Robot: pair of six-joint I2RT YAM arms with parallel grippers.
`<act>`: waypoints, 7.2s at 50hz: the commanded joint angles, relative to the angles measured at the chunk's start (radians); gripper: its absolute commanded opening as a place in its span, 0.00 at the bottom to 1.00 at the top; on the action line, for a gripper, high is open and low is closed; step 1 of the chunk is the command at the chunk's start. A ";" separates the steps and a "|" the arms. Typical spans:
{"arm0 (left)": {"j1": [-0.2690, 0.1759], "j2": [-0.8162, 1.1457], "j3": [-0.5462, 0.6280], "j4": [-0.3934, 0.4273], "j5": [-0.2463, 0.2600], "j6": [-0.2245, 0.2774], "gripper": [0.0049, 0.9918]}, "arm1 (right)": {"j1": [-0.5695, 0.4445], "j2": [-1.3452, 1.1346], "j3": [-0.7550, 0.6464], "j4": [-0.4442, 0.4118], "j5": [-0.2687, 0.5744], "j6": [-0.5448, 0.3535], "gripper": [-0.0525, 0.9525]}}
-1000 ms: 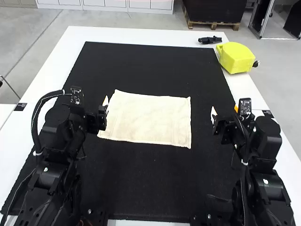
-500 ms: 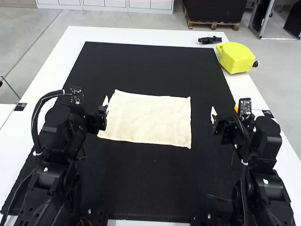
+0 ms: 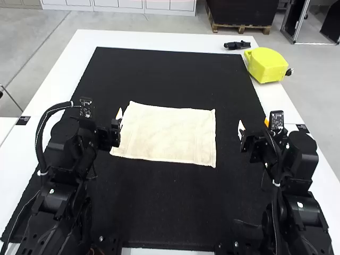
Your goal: Fold the towel.
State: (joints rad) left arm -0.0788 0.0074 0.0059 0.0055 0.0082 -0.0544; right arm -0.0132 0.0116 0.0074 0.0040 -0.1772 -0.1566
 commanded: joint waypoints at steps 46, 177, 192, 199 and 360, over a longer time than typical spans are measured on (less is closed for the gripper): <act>0.011 0.238 0.318 0.314 -0.218 0.205 0.98 | -0.353 0.295 0.419 0.232 0.021 0.017 0.96; -0.036 2.028 1.106 0.232 -0.200 -0.055 0.98 | 0.361 2.032 1.207 0.056 0.423 0.124 0.96; -0.035 2.031 1.115 0.237 -0.198 -0.053 0.98 | 0.275 2.036 1.226 0.054 0.415 0.163 0.96; -0.030 2.031 1.109 0.237 -0.198 -0.053 0.98 | 0.233 2.030 1.227 0.030 0.320 0.269 0.96; -0.004 2.070 0.964 0.373 -0.013 -0.137 0.02 | 0.256 2.159 1.088 0.309 0.269 0.170 0.04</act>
State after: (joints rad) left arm -0.0677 2.0689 0.9829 0.3676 -0.0250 -0.2024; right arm 0.2550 2.1296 1.0924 0.3256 0.0700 0.0067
